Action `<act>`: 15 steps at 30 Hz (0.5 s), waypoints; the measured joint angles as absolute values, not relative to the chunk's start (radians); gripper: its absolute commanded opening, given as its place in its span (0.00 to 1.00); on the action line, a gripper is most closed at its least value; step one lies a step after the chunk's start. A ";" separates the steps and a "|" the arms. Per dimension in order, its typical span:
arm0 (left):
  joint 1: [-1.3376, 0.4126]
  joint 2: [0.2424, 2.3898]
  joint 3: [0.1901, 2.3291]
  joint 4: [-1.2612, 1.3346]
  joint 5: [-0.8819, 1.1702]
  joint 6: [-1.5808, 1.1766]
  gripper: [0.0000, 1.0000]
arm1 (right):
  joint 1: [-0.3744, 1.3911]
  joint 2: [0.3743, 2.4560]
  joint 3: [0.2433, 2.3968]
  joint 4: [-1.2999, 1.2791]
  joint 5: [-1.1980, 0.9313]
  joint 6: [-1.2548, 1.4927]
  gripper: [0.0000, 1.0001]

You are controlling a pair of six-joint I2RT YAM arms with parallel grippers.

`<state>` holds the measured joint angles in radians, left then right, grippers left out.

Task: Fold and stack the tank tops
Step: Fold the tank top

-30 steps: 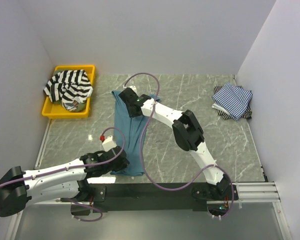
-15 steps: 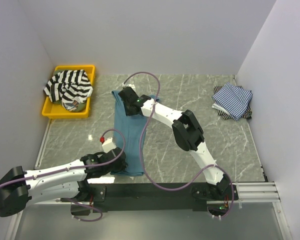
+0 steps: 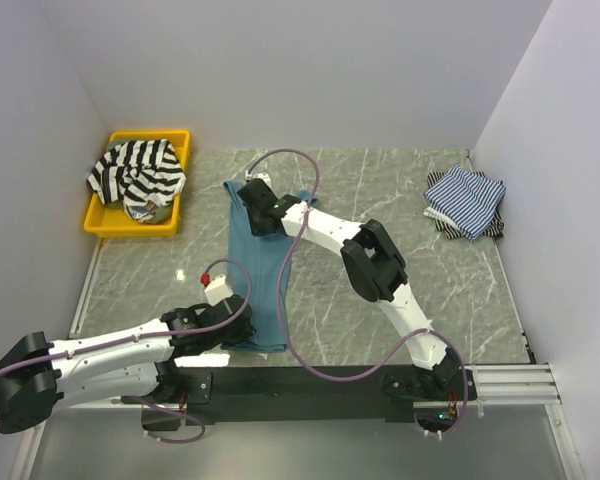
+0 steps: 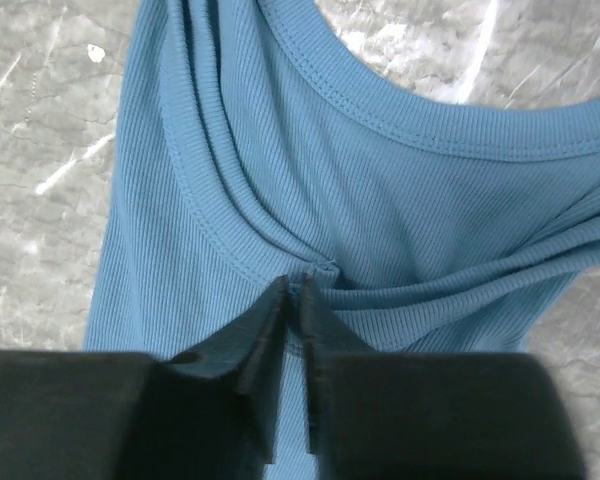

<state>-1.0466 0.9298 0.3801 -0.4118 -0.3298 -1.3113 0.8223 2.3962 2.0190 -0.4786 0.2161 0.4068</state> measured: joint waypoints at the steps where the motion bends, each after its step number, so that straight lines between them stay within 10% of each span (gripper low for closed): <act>1: -1.047 0.924 0.381 -0.420 -0.330 -1.308 0.08 | 0.822 2.396 2.013 -0.474 0.216 0.408 0.23; 8: -1.047 0.857 0.450 -0.511 -0.345 -1.290 0.34 | 0.822 2.396 2.001 -0.451 0.214 0.406 0.41; 15: -1.046 0.823 0.510 -0.543 -0.363 -1.253 0.30 | 0.808 2.376 1.953 -0.404 0.184 0.411 0.50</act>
<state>-1.0462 0.8230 0.5102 -0.5434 -0.3630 -1.2533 0.8082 2.3760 1.9530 -0.4042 0.1837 0.4110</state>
